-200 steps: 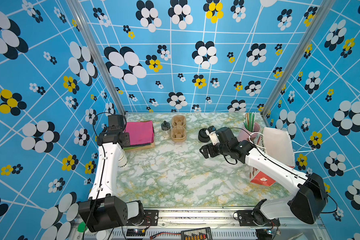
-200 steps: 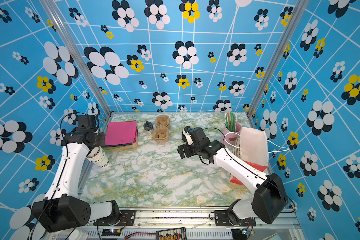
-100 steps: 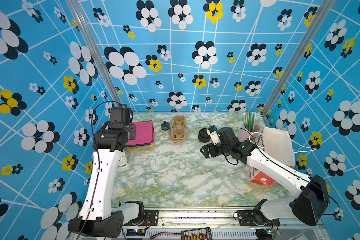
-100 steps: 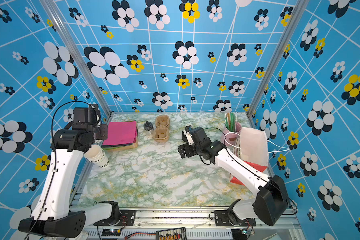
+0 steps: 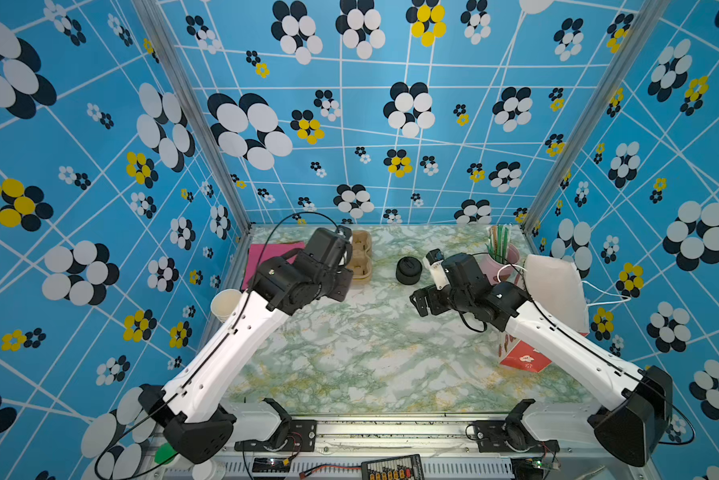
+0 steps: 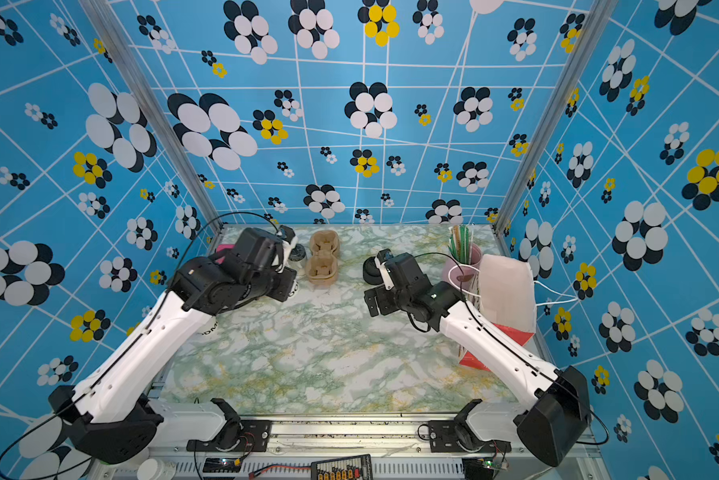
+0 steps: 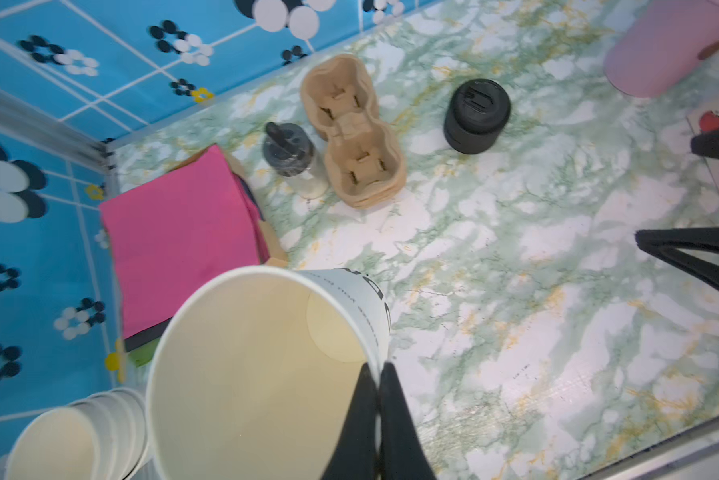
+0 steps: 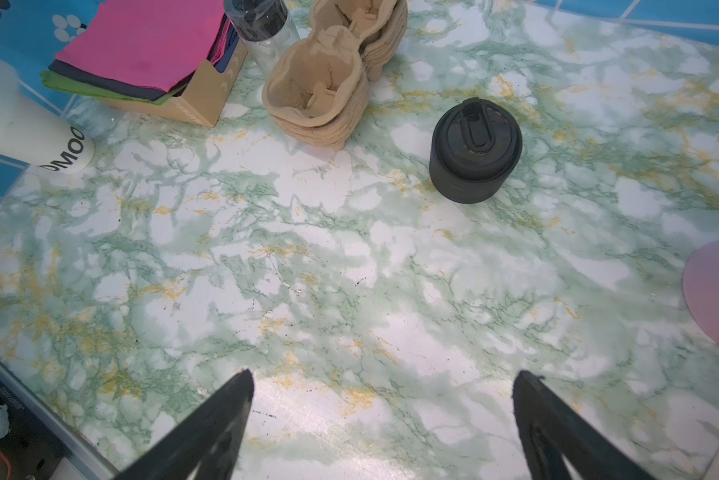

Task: Pack the takeout coffee
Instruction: 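Lift a white paper cup off the stack with the left gripper while the right moves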

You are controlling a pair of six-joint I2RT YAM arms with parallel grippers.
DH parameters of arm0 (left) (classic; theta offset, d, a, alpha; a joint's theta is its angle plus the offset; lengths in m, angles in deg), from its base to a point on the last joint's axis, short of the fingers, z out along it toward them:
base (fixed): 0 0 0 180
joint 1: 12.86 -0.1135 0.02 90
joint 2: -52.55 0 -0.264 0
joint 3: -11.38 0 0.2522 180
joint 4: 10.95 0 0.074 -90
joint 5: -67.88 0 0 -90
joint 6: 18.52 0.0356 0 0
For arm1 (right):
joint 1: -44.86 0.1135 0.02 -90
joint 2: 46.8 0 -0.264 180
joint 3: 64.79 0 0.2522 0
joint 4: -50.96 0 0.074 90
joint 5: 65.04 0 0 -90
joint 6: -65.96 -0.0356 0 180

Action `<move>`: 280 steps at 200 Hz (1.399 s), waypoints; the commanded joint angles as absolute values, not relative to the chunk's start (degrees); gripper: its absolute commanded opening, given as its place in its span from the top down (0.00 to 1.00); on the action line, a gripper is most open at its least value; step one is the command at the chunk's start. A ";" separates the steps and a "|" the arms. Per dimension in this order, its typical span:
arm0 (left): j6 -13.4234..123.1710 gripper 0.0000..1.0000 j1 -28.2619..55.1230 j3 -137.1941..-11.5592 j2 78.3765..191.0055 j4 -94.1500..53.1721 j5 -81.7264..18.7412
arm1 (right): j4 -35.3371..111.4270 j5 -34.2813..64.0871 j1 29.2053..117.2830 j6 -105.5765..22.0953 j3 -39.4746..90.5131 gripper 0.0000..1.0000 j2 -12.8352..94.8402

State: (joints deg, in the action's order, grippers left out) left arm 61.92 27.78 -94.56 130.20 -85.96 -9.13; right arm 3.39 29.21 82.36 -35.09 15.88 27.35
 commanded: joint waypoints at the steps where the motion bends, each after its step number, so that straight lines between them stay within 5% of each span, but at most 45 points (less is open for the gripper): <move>1: 59.39 1.00 33.10 -90.72 132.62 -80.53 -11.70 | -0.39 33.94 82.79 -33.56 17.52 0.01 25.30; 107: 54.25 1.00 44.72 -75.44 139.57 -57.07 -19.02 | -8.06 40.78 79.66 -33.84 16.84 0.01 20.09; 264: 56.85 1.00 52.88 -77.27 151.21 -54.11 -16.93 | -16.81 39.81 76.94 -38.30 7.83 0.01 20.44; 280: 56.63 0.92 52.97 -77.29 151.25 -53.98 -17.77 | -17.20 39.73 76.61 -38.51 7.26 0.01 20.52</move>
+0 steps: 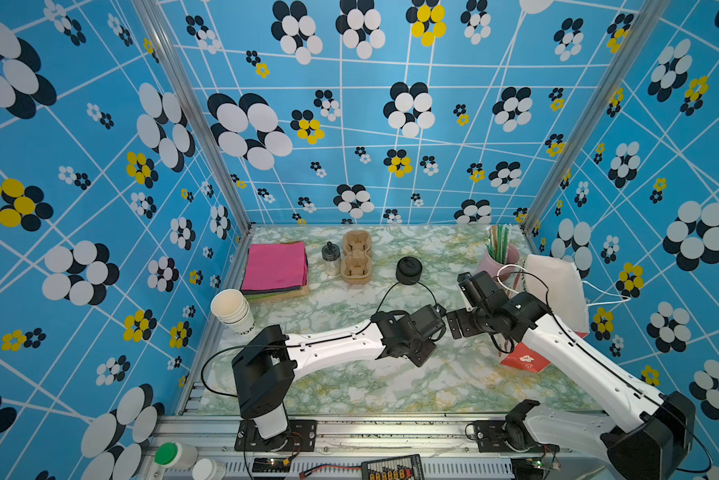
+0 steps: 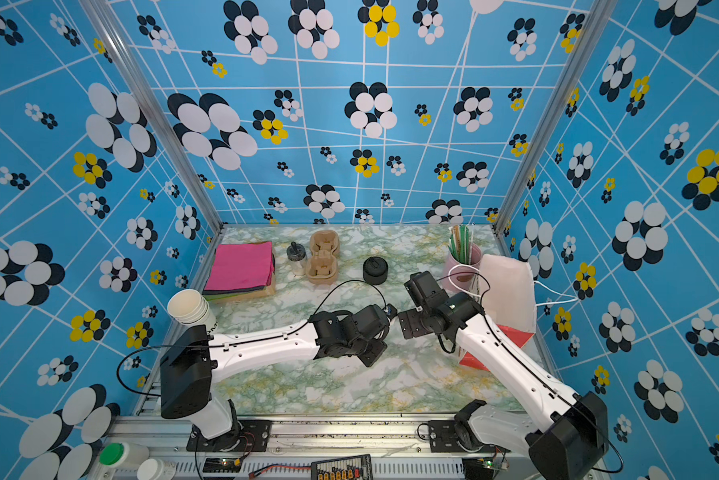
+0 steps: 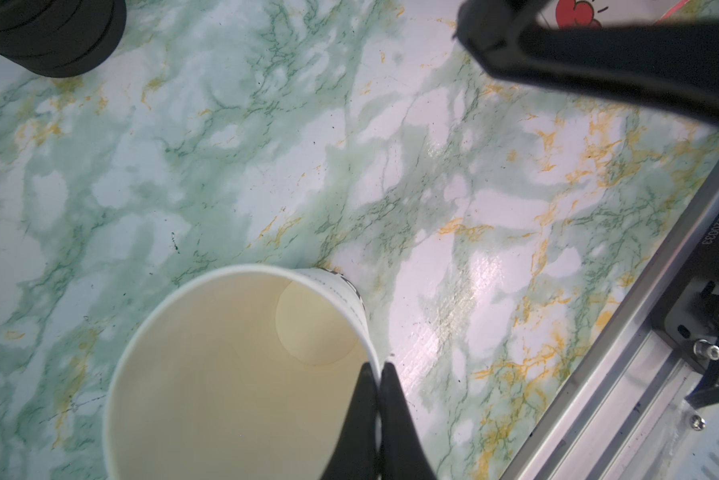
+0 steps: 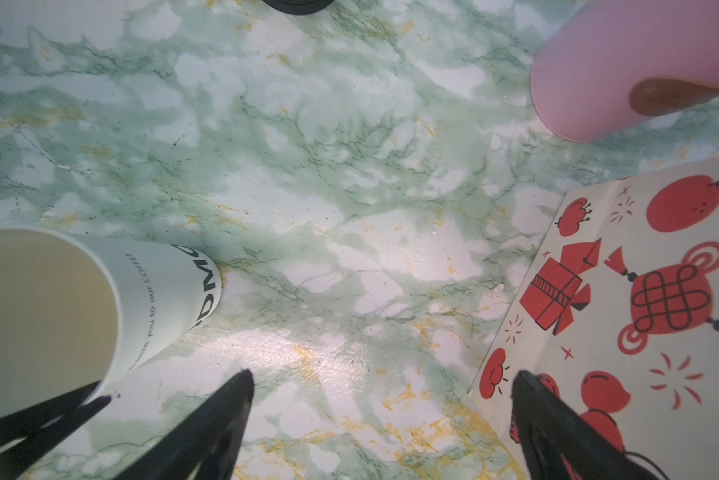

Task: Pack the takeout coffee
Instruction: 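Lift a white paper cup off the stack with the left gripper while the right moves, then set the white cup upright mid-table with the left gripper while the right moves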

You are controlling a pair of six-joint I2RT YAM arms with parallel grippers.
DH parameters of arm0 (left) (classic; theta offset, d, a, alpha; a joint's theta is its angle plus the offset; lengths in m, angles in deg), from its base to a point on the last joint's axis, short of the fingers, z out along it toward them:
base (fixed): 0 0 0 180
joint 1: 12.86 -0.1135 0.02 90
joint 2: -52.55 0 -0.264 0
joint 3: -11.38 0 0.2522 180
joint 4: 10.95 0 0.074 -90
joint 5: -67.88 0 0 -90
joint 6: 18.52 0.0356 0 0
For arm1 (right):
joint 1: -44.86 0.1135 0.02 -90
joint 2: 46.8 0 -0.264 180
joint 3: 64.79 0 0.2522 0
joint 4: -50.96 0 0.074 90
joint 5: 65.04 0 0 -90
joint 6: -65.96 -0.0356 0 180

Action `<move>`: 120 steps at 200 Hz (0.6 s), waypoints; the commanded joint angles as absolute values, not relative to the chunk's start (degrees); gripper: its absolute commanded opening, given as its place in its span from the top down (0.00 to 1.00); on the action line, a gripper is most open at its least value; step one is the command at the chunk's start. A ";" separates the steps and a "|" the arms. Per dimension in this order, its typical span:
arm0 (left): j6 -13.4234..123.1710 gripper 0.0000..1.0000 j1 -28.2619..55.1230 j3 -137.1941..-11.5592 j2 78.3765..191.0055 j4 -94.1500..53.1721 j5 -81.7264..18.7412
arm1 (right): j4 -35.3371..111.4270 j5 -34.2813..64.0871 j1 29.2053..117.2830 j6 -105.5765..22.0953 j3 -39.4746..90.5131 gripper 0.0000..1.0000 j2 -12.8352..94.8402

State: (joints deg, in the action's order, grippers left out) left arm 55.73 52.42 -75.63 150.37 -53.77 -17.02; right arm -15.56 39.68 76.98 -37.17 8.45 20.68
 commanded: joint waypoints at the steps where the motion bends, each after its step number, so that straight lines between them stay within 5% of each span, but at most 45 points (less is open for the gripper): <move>1: 56.59 0.92 52.93 -77.28 151.21 -53.98 -17.88 | -17.20 39.73 76.65 -38.52 7.25 0.01 20.52; 120: 56.88 0.18 52.66 -79.06 143.12 -52.34 -19.25 | -18.64 39.34 73.63 -44.32 5.61 0.01 26.63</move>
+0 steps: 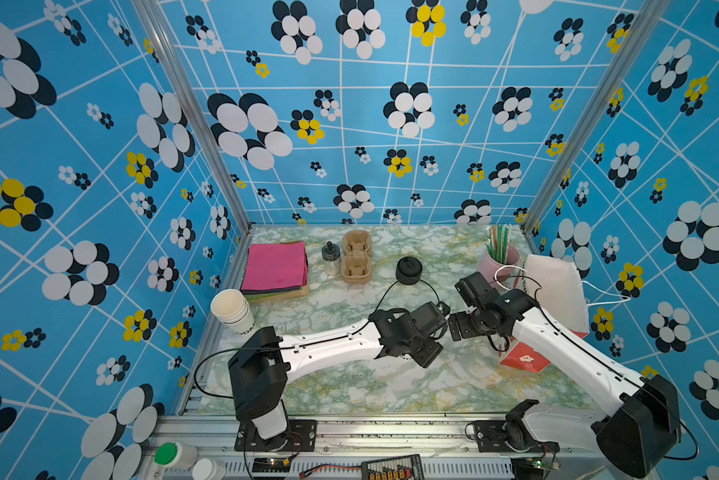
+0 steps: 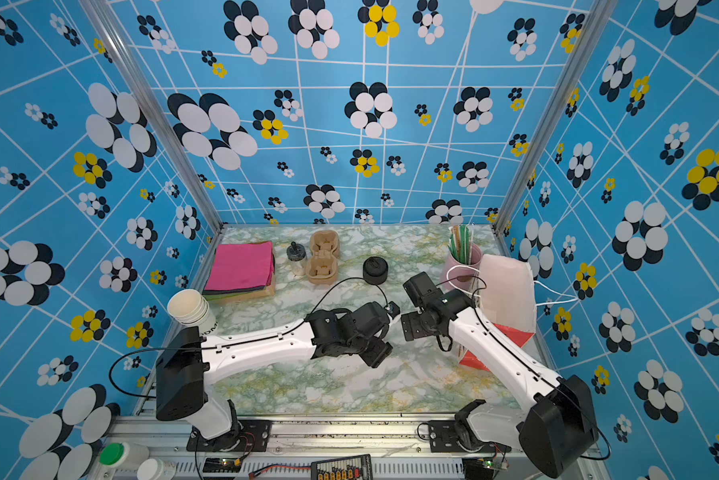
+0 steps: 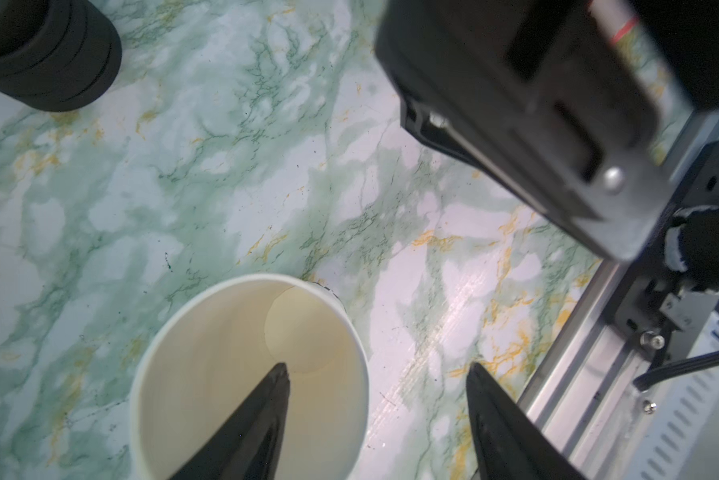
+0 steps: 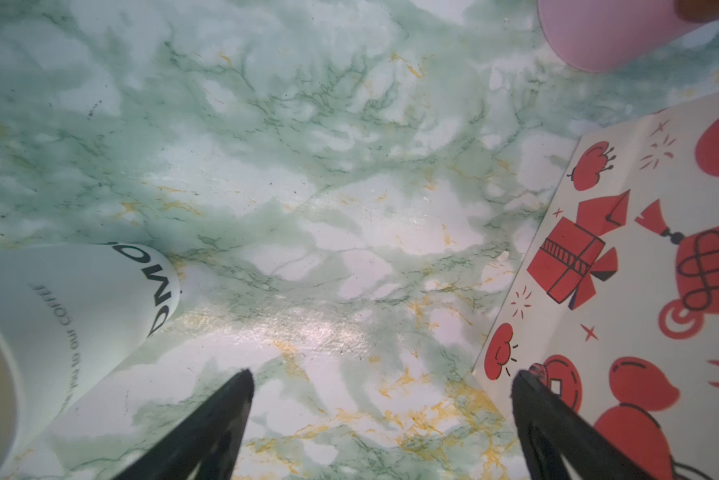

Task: Pack the takeout coffee
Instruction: 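Set the white cup upright mid-table with the left gripper while the right moves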

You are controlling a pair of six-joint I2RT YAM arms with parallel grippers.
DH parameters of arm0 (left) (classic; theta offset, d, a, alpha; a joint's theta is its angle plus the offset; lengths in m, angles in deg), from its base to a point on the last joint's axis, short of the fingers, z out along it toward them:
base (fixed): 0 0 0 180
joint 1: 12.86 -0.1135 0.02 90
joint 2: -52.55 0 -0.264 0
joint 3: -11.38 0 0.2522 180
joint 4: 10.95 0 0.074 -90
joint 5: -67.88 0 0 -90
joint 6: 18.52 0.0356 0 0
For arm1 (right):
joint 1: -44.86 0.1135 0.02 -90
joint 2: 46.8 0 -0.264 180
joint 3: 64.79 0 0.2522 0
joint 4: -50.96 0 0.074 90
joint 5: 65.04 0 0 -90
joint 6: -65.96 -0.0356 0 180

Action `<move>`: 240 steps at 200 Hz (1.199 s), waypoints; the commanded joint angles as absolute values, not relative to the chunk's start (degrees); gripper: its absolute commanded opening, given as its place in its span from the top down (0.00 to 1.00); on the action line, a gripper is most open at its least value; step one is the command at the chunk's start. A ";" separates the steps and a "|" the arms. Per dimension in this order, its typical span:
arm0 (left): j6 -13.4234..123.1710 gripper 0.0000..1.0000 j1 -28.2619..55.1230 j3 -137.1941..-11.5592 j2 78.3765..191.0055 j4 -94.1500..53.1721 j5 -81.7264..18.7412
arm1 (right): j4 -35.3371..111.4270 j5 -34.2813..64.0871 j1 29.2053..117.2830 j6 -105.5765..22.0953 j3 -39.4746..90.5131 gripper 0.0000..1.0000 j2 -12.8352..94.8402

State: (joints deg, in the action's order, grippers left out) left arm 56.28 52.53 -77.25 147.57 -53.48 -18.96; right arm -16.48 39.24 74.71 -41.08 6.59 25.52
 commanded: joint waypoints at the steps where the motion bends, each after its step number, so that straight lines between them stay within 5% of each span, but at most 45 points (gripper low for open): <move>1: 56.88 0.18 52.64 -79.04 143.06 -52.32 -19.19 | -18.67 39.40 73.57 -44.46 5.59 0.01 26.70; 52: 58.12 0.00 51.24 -76.60 137.16 -51.35 -17.77 | -20.91 41.62 69.57 -48.73 3.93 0.01 27.63; 240: 55.61 0.01 37.07 -61.86 120.02 -47.90 -21.07 | -31.53 49.86 67.48 -56.46 6.27 0.01 28.31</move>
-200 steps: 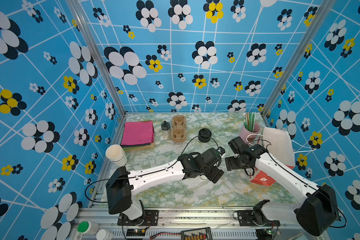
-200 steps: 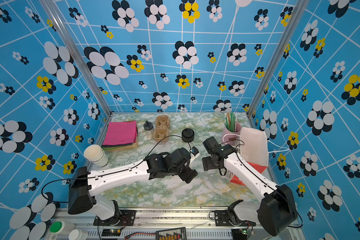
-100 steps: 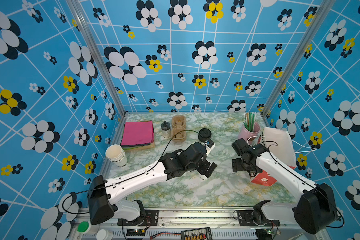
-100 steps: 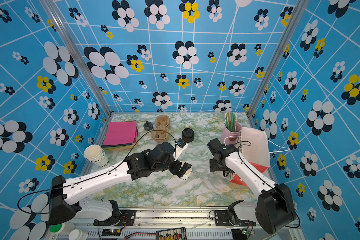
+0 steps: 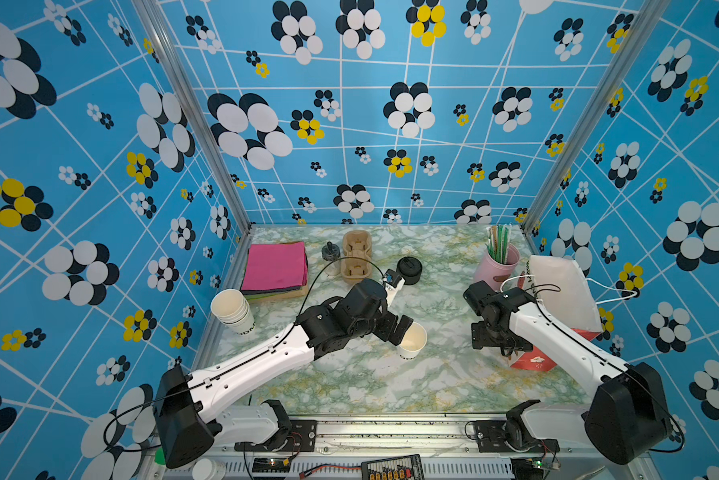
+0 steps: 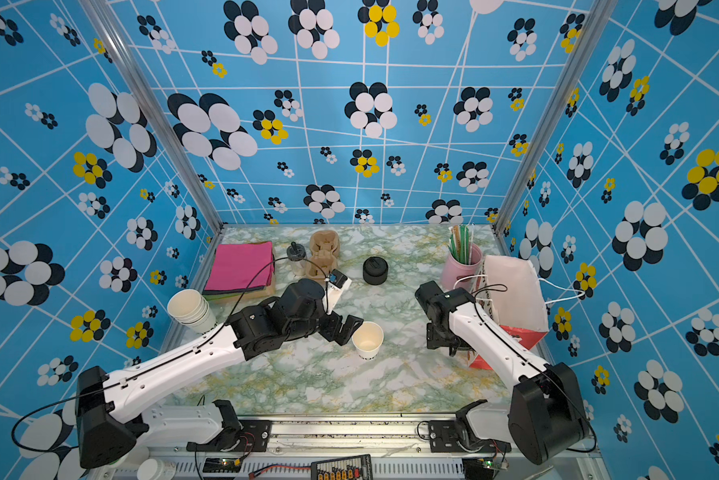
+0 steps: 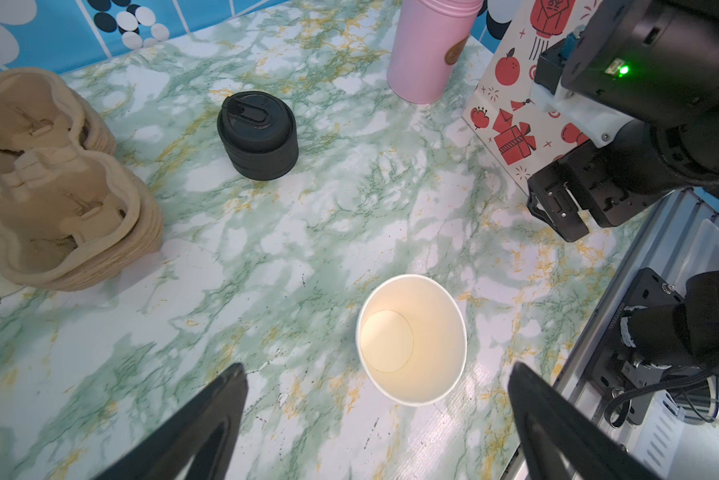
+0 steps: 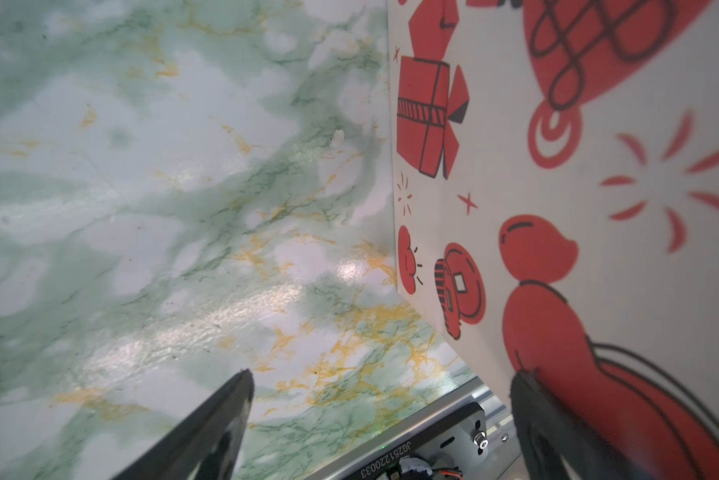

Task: Pack the takeout coffee
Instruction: 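Set the white cup upright mid-table with the left gripper while the right moves, then withdraw the left gripper while the right gripper descends over the black lid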

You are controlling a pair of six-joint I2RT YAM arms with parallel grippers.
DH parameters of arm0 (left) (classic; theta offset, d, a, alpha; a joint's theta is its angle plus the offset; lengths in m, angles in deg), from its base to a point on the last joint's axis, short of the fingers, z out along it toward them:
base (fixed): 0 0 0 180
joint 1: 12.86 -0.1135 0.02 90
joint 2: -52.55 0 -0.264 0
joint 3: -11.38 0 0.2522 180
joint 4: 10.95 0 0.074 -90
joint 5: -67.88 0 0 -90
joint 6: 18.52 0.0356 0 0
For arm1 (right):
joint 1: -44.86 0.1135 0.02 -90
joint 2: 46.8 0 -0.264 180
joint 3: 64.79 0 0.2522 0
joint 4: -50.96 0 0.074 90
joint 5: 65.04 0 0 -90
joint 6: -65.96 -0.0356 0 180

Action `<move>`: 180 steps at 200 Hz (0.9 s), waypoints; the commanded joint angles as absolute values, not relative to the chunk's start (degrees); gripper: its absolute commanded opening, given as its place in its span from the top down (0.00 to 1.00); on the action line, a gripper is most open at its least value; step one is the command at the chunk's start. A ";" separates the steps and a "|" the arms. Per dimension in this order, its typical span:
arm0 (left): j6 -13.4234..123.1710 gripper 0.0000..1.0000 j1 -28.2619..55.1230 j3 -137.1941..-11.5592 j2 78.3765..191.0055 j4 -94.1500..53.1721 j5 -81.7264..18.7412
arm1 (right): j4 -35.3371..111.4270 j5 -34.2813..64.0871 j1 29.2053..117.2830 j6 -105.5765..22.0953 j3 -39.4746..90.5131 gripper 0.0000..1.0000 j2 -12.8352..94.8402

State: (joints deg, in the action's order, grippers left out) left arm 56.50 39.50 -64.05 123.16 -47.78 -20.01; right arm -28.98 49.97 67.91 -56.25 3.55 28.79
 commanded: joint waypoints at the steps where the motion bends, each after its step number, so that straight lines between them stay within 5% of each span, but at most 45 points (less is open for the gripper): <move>1: 55.64 0.01 36.93 -61.74 119.95 -47.91 -21.11 | -31.45 49.58 67.51 -56.38 6.44 0.01 28.28; 49: 55.16 0.01 31.49 -57.47 113.86 -50.00 -21.27 | -23.99 39.71 71.10 -52.20 17.69 0.01 29.74; 86: 54.98 0.01 28.17 -55.05 108.82 -53.22 -21.29 | -24.69 42.04 77.63 -46.71 33.03 0.01 42.72; 180: 54.61 0.01 22.91 -52.20 100.45 -60.66 -22.56 | -19.42 37.98 77.89 -35.35 61.32 0.02 68.78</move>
